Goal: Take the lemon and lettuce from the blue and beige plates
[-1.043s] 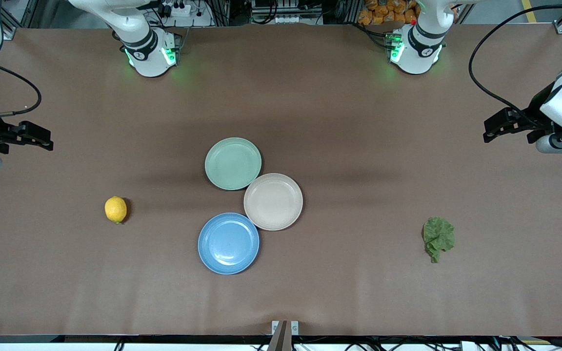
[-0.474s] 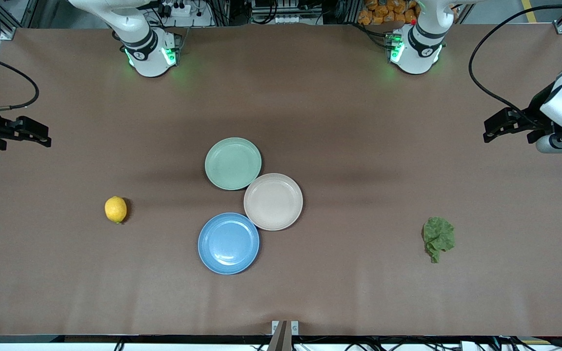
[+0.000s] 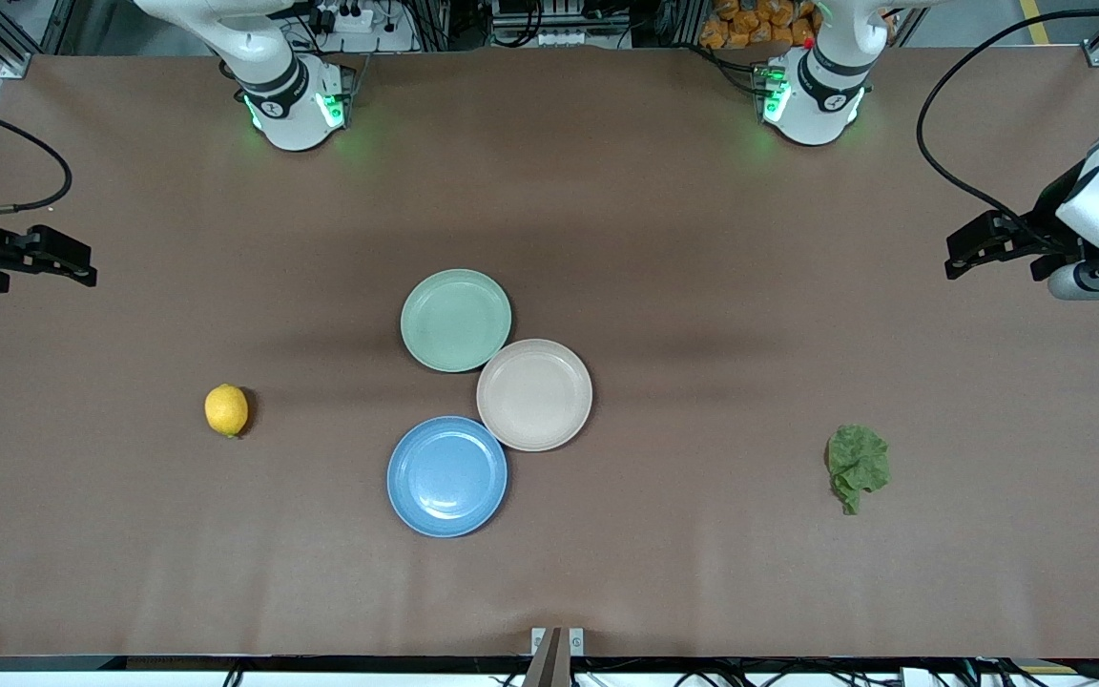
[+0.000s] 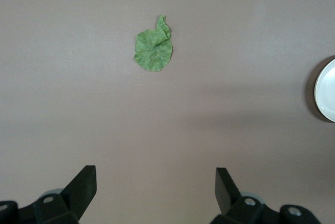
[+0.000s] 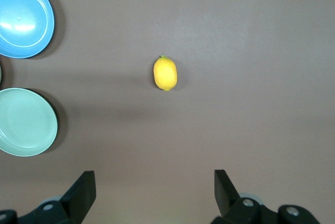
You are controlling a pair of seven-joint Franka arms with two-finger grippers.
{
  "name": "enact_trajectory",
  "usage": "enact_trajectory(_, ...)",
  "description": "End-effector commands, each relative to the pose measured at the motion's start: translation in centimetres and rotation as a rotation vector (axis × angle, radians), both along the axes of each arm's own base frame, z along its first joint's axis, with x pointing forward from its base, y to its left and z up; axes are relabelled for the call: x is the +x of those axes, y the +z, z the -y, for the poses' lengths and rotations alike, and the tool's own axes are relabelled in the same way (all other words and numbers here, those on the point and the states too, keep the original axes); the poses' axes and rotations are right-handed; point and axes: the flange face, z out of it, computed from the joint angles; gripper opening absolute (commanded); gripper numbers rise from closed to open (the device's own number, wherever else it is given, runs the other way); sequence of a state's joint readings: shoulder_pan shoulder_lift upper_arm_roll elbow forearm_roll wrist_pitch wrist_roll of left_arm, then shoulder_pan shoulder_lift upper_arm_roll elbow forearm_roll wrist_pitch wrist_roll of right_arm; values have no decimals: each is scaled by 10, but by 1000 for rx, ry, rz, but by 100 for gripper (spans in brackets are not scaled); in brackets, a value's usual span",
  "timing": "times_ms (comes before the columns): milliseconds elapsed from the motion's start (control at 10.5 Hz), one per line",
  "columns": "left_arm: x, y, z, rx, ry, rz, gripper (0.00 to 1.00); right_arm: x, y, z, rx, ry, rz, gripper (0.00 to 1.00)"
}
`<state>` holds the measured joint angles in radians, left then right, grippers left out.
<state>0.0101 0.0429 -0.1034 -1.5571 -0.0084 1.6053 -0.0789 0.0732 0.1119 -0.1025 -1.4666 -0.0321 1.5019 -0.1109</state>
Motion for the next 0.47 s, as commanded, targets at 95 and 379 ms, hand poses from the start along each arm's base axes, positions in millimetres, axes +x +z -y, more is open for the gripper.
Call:
enact_trajectory(95,-1,4,1,13,-14,-2,100,-7,1,4,34,-16,12,100)
enact_trajectory(379,0,3,0,7,-4,-5,100,-7,1,3,48,-18,12,100)
